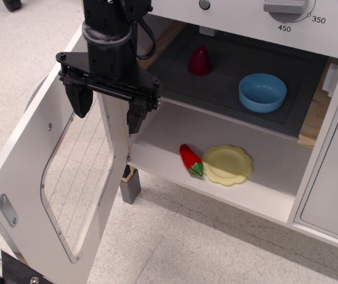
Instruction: Close oven
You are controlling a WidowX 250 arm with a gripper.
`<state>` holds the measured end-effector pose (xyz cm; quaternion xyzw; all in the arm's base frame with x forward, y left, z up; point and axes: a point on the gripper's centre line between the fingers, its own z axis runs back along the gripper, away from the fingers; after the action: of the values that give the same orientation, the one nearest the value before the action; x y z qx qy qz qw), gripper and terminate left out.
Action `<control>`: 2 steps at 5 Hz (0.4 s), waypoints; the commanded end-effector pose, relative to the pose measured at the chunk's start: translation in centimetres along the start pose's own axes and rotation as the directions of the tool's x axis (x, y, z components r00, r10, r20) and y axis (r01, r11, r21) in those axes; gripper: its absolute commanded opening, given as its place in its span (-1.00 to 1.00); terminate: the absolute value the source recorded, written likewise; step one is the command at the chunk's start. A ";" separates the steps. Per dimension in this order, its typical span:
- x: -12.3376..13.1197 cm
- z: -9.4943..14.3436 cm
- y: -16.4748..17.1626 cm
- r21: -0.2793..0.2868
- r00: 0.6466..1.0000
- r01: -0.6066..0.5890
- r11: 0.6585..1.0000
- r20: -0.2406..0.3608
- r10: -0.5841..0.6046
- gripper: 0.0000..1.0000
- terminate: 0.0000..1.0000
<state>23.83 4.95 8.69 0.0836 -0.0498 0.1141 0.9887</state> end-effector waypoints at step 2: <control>0.0 2.7 0.9 -0.005 1.000 0.016 1.000 0.005 -0.016 1.00 -1.00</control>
<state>22.83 5.03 10.30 0.0778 -0.0300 0.1039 0.9911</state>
